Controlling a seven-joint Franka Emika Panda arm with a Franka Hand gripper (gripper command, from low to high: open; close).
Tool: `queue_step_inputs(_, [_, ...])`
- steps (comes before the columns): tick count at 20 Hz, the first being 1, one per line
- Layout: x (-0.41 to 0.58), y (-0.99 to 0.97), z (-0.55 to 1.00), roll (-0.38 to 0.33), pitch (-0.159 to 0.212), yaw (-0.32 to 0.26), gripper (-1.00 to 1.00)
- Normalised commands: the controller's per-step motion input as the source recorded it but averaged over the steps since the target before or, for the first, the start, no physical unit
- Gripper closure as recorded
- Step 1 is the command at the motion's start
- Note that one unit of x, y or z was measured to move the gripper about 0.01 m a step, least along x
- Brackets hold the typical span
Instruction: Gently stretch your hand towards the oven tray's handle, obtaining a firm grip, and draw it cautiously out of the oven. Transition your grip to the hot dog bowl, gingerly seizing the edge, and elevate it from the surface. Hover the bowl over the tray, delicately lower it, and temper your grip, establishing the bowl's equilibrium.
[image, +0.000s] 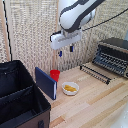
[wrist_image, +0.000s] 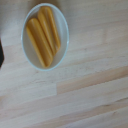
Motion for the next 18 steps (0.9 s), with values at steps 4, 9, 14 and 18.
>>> queue_step_inputs(4, [0.121,-0.14,0.03,-0.293,-0.055,0.135,-1.00])
queue_step_inputs(9, [0.344,-0.09,0.05,-0.298,-0.013,0.055,-1.00])
queue_step_inputs(14, [0.354,-0.06,0.08,-0.343,0.003,0.000,-1.00])
queue_step_inputs(18, [0.297,-0.05,0.06,-0.374,0.057,0.000,-1.00])
